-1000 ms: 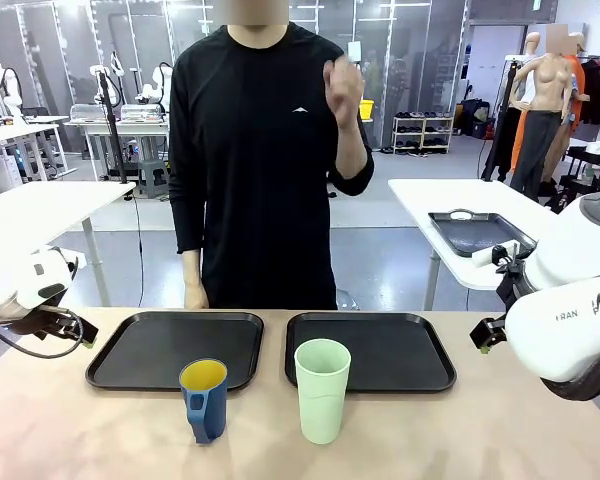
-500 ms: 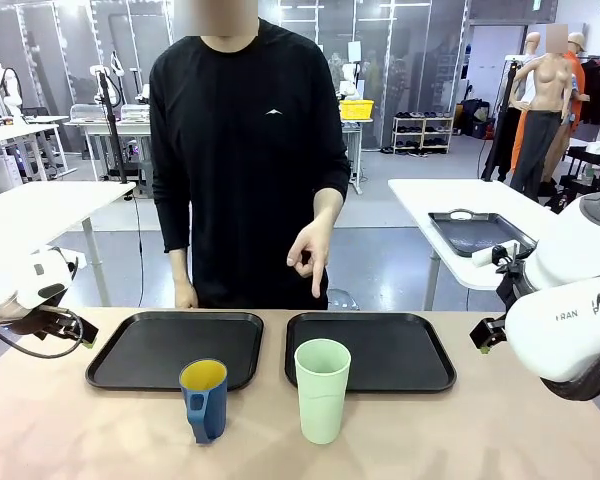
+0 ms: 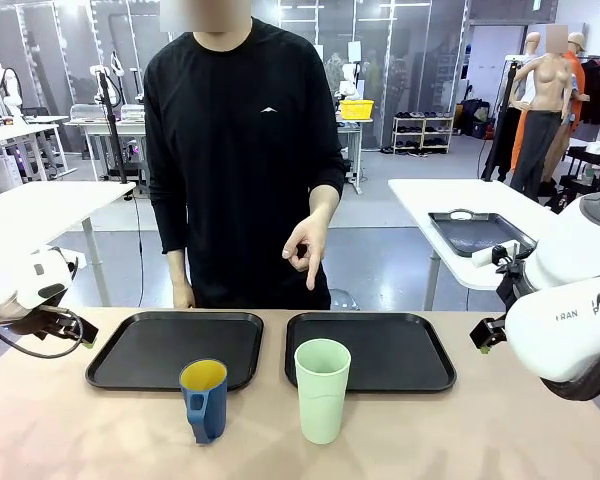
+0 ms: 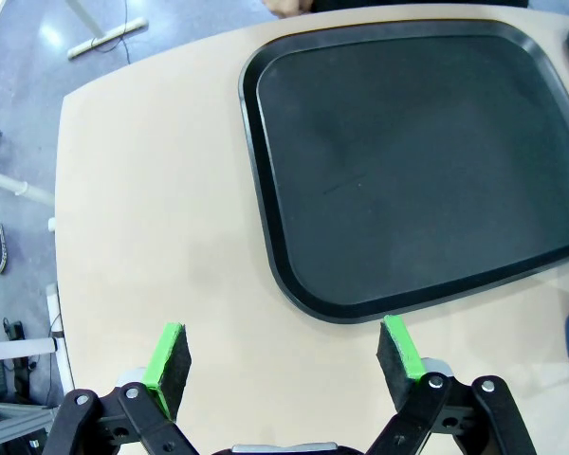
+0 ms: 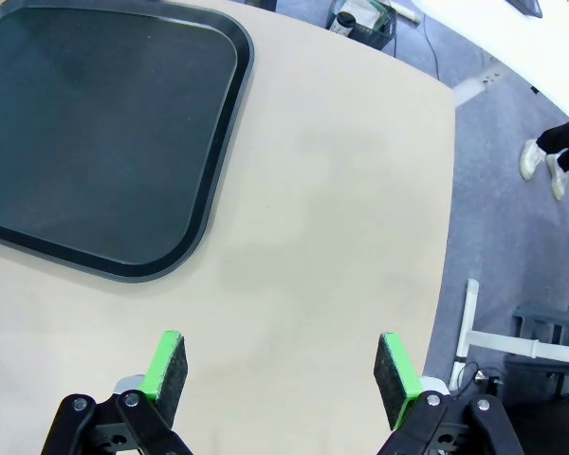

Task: Sort and store the cups by type.
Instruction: Pick up the Reusable plastic cup.

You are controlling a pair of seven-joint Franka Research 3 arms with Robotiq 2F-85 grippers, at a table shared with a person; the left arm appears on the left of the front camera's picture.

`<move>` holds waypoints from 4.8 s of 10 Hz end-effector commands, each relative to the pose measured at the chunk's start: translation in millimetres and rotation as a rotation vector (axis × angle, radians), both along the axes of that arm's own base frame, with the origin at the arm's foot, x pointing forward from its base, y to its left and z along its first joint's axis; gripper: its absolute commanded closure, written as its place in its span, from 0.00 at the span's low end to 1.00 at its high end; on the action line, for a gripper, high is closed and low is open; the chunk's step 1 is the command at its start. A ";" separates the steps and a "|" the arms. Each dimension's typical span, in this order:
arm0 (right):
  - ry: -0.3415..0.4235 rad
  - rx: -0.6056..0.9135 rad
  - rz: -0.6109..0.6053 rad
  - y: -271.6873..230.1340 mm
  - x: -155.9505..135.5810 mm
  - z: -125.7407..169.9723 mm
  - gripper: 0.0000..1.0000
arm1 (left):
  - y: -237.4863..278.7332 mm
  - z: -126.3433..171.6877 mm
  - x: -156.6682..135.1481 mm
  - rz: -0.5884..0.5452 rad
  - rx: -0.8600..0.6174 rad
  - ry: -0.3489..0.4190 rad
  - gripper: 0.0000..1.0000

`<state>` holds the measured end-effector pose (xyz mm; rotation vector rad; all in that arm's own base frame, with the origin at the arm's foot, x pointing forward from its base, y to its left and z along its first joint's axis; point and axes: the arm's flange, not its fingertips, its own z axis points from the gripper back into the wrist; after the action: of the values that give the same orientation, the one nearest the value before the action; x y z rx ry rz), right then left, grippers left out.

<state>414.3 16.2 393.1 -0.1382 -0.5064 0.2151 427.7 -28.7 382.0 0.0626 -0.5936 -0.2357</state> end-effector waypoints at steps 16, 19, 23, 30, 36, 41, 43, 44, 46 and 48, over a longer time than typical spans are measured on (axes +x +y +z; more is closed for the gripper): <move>0.053 -0.334 0.969 -3.3 -51.0 46.6 0.00 | 0.0 0.1 0.0 -0.001 -0.001 -0.001 0.00; 0.079 -0.431 1.174 0.8 -58.5 42.8 0.00 | 0.0 0.1 0.0 -0.001 -0.001 -0.001 0.00; 0.088 -0.467 1.233 5.5 -61.3 34.5 0.00 | 0.0 0.1 0.0 -0.001 -0.001 -0.001 0.00; 0.088 -0.383 1.397 21.2 -34.3 28.3 0.00 | 0.0 0.1 0.0 -0.001 -0.001 -0.001 0.00; -0.167 0.168 1.581 43.2 -23.3 -44.7 0.00 | 0.0 0.1 0.0 -0.001 -0.001 -0.001 0.00; -0.435 0.563 1.442 62.9 -1.2 -118.6 0.00 | 0.0 0.1 0.0 -0.001 -0.001 -0.001 0.00; -0.463 0.664 1.418 71.9 6.2 -136.2 0.00 | 0.0 0.1 0.0 -0.001 -0.001 -0.001 0.00; -0.494 0.692 1.411 74.2 11.4 -142.2 0.00 | 0.0 0.1 0.0 -0.001 -0.001 -0.001 0.00; -0.516 0.725 1.385 76.9 19.3 -156.3 0.00 | 0.0 0.1 0.0 -0.001 -0.001 -0.001 0.00; -0.470 0.718 1.392 78.3 19.5 -126.1 0.00 | 0.0 0.1 0.0 -0.001 -0.001 -0.001 0.00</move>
<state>439.4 93.2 263.2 0.9319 -1.0573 1.3465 427.7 -29.3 382.0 0.0625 -0.5936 -0.2372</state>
